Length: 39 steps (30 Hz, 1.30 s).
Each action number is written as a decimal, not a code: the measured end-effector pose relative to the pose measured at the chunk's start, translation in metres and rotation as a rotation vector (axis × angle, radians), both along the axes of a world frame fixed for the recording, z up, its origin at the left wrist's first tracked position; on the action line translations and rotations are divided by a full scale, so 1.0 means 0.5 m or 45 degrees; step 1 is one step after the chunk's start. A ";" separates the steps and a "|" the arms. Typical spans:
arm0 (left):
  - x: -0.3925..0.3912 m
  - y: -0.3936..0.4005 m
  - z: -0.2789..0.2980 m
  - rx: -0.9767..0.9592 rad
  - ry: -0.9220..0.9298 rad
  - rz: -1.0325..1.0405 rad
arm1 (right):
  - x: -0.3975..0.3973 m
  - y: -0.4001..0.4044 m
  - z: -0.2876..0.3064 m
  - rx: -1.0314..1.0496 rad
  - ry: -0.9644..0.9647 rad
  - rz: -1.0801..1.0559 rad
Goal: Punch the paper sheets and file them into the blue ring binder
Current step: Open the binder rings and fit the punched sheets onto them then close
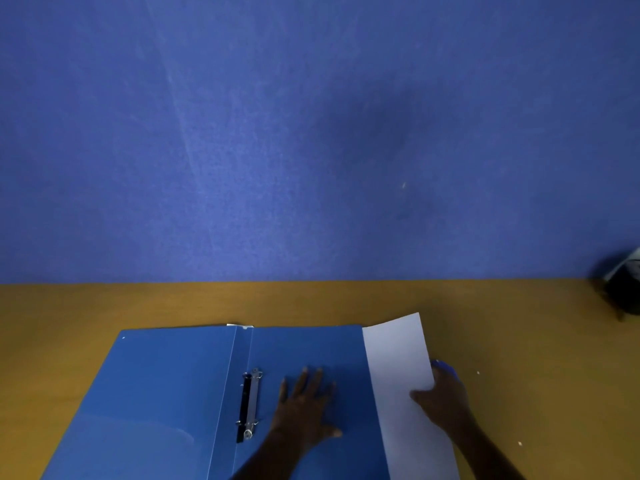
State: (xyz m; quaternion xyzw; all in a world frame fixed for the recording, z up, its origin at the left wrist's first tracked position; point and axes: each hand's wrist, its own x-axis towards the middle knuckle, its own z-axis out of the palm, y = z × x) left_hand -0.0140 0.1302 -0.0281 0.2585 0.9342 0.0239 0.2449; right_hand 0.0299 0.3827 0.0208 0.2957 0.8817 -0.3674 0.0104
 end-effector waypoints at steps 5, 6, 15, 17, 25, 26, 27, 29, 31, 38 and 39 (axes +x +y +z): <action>0.003 -0.006 -0.003 -0.003 0.015 -0.012 | 0.017 0.023 0.034 0.202 0.018 -0.019; 0.004 -0.007 -0.003 -0.013 0.019 -0.017 | 0.019 0.033 0.049 0.263 0.006 -0.040; 0.008 -0.002 0.000 0.049 0.039 0.065 | 0.039 0.093 0.193 0.558 0.330 -0.012; 0.003 0.001 0.014 0.372 -0.023 0.222 | 0.043 0.078 0.217 0.420 0.408 0.027; -0.022 -0.004 0.166 1.946 -0.278 0.840 | 0.045 -0.026 0.217 -0.356 0.559 0.191; -0.017 -0.011 0.173 1.974 -0.208 0.887 | 0.045 -0.043 0.206 -0.393 0.581 0.160; -0.010 -0.018 0.178 1.985 -0.115 0.923 | 0.043 -0.061 0.194 -0.411 0.609 0.137; 0.011 -0.028 0.177 1.976 0.017 0.971 | 0.043 -0.100 0.166 -0.409 0.636 0.107; 0.028 -0.040 0.176 2.004 0.072 1.001 | 0.044 -0.144 0.149 -0.416 0.667 0.059; 0.043 -0.087 0.126 1.665 0.169 1.001 | 0.044 -0.204 0.070 -0.456 0.646 0.068; 0.043 -0.090 0.119 1.608 0.174 0.985 | 0.045 -0.206 0.059 -0.442 0.644 0.085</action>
